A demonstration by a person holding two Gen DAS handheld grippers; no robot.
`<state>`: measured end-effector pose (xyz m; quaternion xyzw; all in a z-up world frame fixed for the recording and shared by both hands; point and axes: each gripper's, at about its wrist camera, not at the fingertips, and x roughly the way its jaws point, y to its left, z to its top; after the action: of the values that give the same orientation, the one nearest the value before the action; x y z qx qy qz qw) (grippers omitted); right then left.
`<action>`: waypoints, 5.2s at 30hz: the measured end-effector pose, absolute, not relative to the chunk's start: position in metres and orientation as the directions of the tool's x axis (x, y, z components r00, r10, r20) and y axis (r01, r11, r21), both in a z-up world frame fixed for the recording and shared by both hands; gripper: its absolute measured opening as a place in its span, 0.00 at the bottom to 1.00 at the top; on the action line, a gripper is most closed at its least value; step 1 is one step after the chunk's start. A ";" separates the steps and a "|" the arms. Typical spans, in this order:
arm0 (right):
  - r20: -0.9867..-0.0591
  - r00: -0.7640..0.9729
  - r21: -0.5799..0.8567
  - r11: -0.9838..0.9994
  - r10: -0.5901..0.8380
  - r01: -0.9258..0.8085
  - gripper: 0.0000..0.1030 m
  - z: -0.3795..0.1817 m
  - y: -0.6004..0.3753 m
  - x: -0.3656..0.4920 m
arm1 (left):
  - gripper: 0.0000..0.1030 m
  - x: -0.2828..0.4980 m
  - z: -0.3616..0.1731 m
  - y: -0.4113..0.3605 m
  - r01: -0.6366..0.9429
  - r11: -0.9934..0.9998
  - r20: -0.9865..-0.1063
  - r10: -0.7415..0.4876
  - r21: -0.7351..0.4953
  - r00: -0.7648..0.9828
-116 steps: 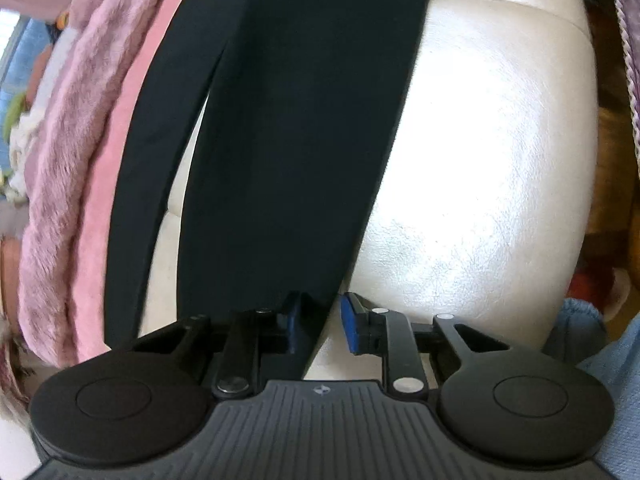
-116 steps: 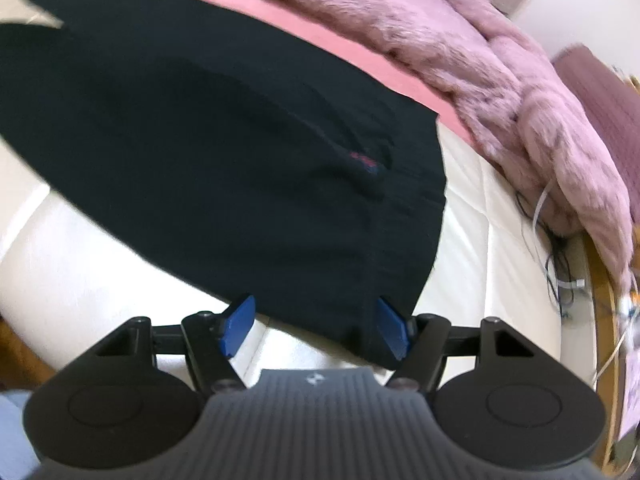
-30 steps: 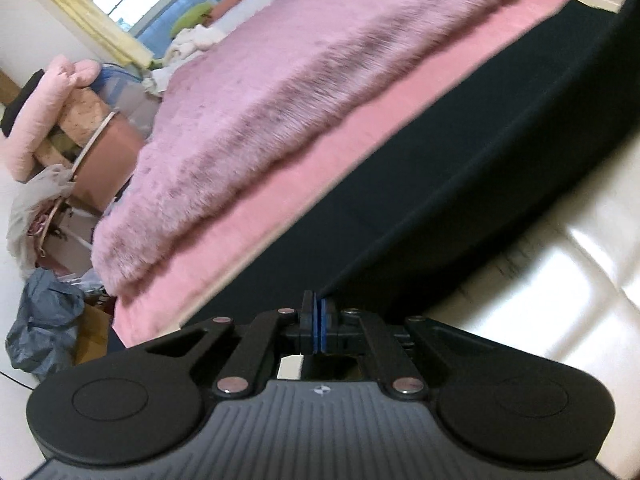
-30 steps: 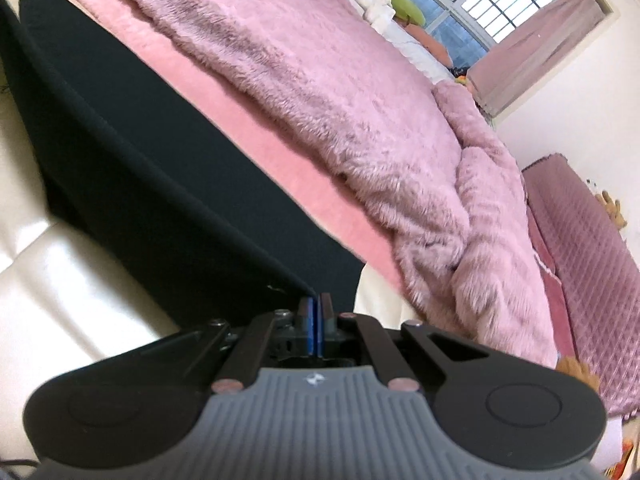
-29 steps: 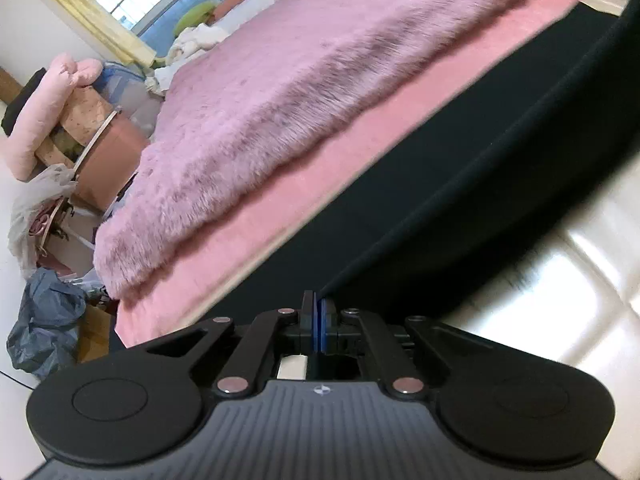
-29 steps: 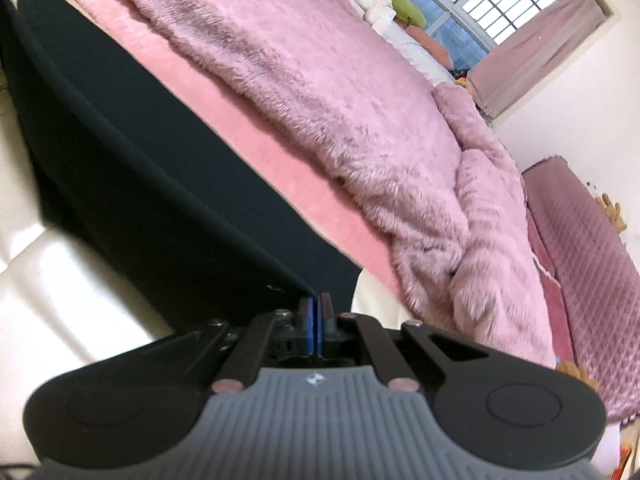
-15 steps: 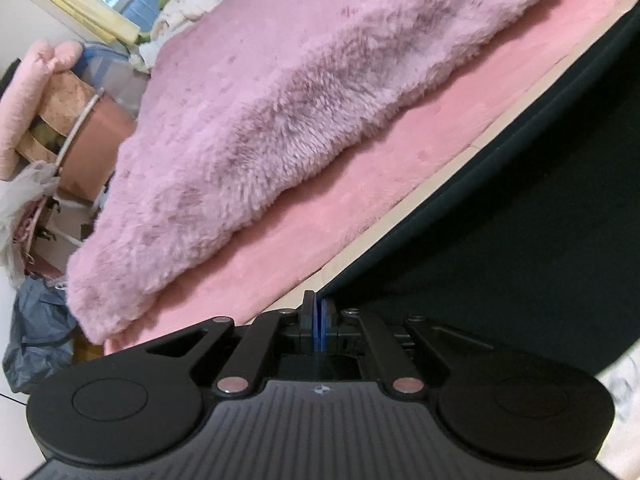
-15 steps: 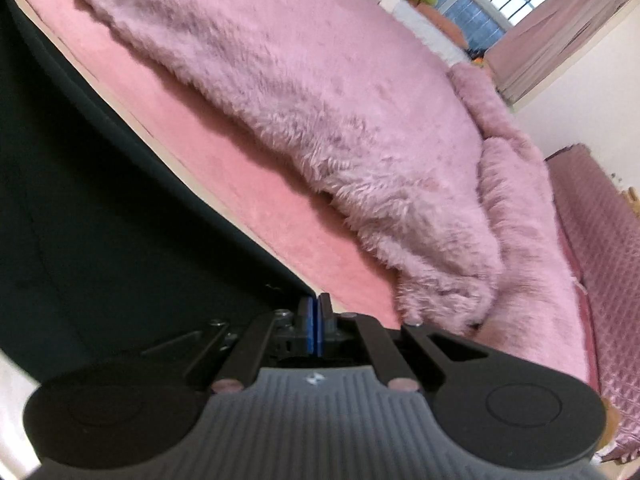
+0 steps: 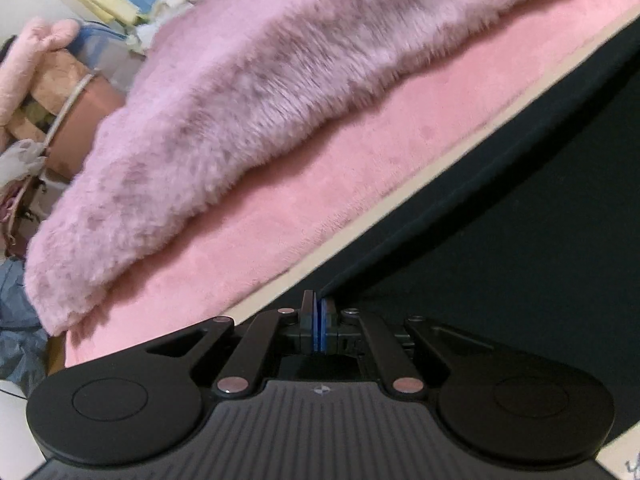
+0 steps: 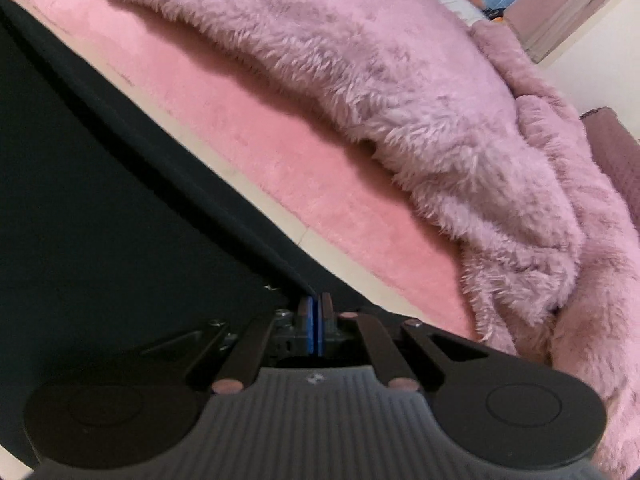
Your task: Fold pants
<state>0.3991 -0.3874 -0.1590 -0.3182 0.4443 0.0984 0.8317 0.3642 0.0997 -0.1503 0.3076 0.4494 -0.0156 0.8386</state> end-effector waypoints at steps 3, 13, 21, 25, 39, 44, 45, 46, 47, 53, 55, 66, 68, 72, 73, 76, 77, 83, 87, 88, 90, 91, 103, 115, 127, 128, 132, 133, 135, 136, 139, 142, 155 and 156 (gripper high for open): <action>-0.773 0.624 -0.447 0.795 -0.113 -0.410 0.00 -0.139 -0.387 0.381 | 0.01 0.341 -0.126 0.100 0.270 0.819 -0.728 0.239 0.507 0.643; -0.703 0.710 -0.380 0.870 -0.051 -0.314 0.00 -0.047 -0.392 0.311 | 0.01 0.296 -0.058 0.098 0.234 0.826 -0.683 0.227 0.512 0.694; -0.730 0.682 -0.343 0.887 -0.046 -0.308 0.00 -0.070 -0.397 0.352 | 0.01 0.347 -0.098 0.104 0.259 0.842 -0.748 0.230 0.474 0.623; -0.777 0.626 -0.322 0.895 -0.064 -0.308 0.00 -0.116 -0.399 0.387 | 0.01 0.376 -0.131 0.105 0.248 0.862 -0.779 0.233 0.443 0.582; -0.819 0.569 -0.279 0.918 -0.075 -0.281 0.00 -0.168 -0.398 0.421 | 0.02 0.393 -0.164 0.112 0.203 0.889 -0.793 0.238 0.411 0.561; -0.803 0.590 -0.304 0.912 -0.091 -0.274 0.00 -0.161 -0.395 0.418 | 0.01 0.385 -0.145 0.113 0.165 0.908 -0.771 0.219 0.385 0.597; -0.795 0.600 -0.305 0.913 -0.088 -0.270 0.00 -0.156 -0.395 0.416 | 0.01 0.383 -0.139 0.113 0.161 0.909 -0.766 0.216 0.383 0.605; -0.788 0.609 -0.305 0.914 -0.085 -0.267 0.00 -0.152 -0.394 0.414 | 0.01 0.382 -0.134 0.114 0.161 0.911 -0.763 0.211 0.380 0.611; -0.784 0.616 -0.301 0.917 -0.081 -0.263 0.00 -0.147 -0.394 0.413 | 0.01 0.384 -0.133 0.114 0.163 0.912 -0.768 0.208 0.375 0.606; -0.800 0.594 -0.276 0.929 -0.081 -0.245 0.00 -0.158 -0.397 0.423 | 0.01 0.399 -0.155 0.115 0.154 0.914 -0.779 0.222 0.376 0.586; -0.802 0.592 -0.274 0.932 -0.084 -0.239 0.00 -0.165 -0.398 0.423 | 0.02 0.400 -0.161 0.114 0.154 0.910 -0.778 0.230 0.384 0.585; -0.732 0.670 -0.258 0.960 -0.122 -0.107 0.44 -0.148 -0.413 0.411 | 0.42 0.380 -0.135 0.108 0.086 0.907 -0.676 0.242 0.413 0.696; -0.702 0.699 -0.247 0.967 -0.133 -0.064 0.47 -0.136 -0.420 0.398 | 0.42 0.370 -0.122 0.102 0.099 0.913 -0.666 0.211 0.397 0.715; -0.689 0.714 -0.166 0.986 -0.123 0.010 0.43 -0.120 -0.442 0.367 | 0.33 0.354 -0.114 0.085 0.172 0.930 -0.694 0.110 0.324 0.711; -0.694 0.711 -0.137 0.990 -0.111 0.021 0.41 -0.119 -0.447 0.359 | 0.26 0.351 -0.117 0.081 0.189 0.930 -0.703 0.096 0.316 0.705; -0.714 0.697 -0.062 0.997 -0.072 0.040 0.31 -0.122 -0.456 0.342 | 0.20 0.351 -0.131 0.070 0.219 0.927 -0.736 0.083 0.304 0.672; -0.719 0.692 -0.049 0.998 -0.062 0.038 0.29 -0.125 -0.457 0.341 | 0.19 0.352 -0.138 0.068 0.221 0.929 -0.750 0.084 0.297 0.656; -0.734 0.677 -0.034 0.999 -0.050 0.038 0.24 -0.150 -0.454 0.376 | 0.17 0.346 -0.159 0.067 0.192 0.943 -0.776 0.097 0.273 0.623; -0.748 0.654 -0.074 0.994 -0.109 0.081 0.24 -0.166 -0.463 0.398 | 0.17 0.348 -0.160 0.072 0.177 0.954 -0.787 0.085 0.241 0.611; -0.748 0.653 -0.082 0.994 -0.114 0.079 0.29 -0.168 -0.463 0.399 | 0.17 0.349 -0.160 0.072 0.174 0.956 -0.788 0.084 0.237 0.610; -0.754 0.646 -0.077 0.993 -0.119 0.092 0.32 -0.171 -0.468 0.401 | 0.16 0.349 -0.160 0.071 0.172 0.955 -0.788 0.088 0.240 0.609; -0.756 0.645 -0.057 0.993 -0.112 0.106 0.32 -0.170 -0.470 0.401 | 0.16 0.348 -0.160 0.070 0.174 0.953 -0.787 0.092 0.247 0.610; -0.695 0.713 0.219 0.917 -0.093 0.332 0.39 -0.111 -0.484 0.281 | 0.17 0.295 -0.120 0.061 0.161 0.975 -0.736 0.005 0.155 0.677; -0.666 0.743 0.632 0.575 0.060 0.520 0.31 -0.173 -0.500 0.226 | 0.17 0.243 -0.116 0.063 0.069 0.995 -0.767 0.013 0.075 0.641; -0.699 0.715 0.571 0.587 -0.020 0.574 0.00 -0.164 -0.532 0.192 | 0.17 0.210 -0.091 0.079 0.042 0.997 -0.747 0.023 0.068 0.664; -0.709 0.705 0.549 0.600 -0.035 0.582 0.00 -0.162 -0.539 0.187 | 0.17 0.206 -0.089 0.078 0.056 0.996 -0.747 0.015 0.070 0.664; -0.749 0.646 0.423 0.643 -0.148 0.638 0.00 -0.148 -0.570 0.166 | 0.22 0.189 -0.092 0.076 0.109 0.991 -0.759 -0.009 0.082 0.651; -0.752 0.644 0.429 0.635 -0.142 0.642 0.00 -0.147 -0.578 0.163 | 0.26 0.186 -0.094 0.076 0.118 0.989 -0.762 -0.009 0.088 0.647; -0.751 0.644 0.426 0.638 -0.146 0.642 0.00 -0.141 -0.588 0.156 | 0.31 0.179 -0.099 0.078 0.116 0.988 -0.766 0.006 0.105 0.642; -0.747 0.648 0.419 0.652 -0.147 0.632 0.00 -0.136 -0.589 0.154 | 0.34 0.176 -0.101 0.080 0.110 0.987 -0.766 0.017 0.115 0.643; -0.726 0.677 0.424 0.698 -0.119 0.577 0.00 -0.122 -0.575 0.157 | 0.40 0.171 -0.106 0.090 0.071 0.985 -0.756 0.076 0.160 0.650; -0.711 0.700 0.418 0.757 -0.072 0.502 0.00 -0.111 -0.545 0.168 | 0.45 0.171 -0.113 0.103 0.044 0.981 -0.758 0.119 0.191 0.642; -0.734 0.655 0.294 0.953 0.177 0.072 0.03 -0.123 -0.353 0.236 | 0.49 0.172 -0.148 0.134 0.033 0.961 -0.772 0.199 0.274 0.603; -0.740 0.648 0.278 0.959 0.180 0.052 0.07 -0.125 -0.342 0.240 | 0.48 0.172 -0.152 0.134 0.034 0.960 -0.774 0.204 0.279 0.600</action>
<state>0.2396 -0.3422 -0.1252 0.1384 0.4182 0.0356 0.8971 0.1721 0.1343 -0.1521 0.1338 0.4447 0.0481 0.8843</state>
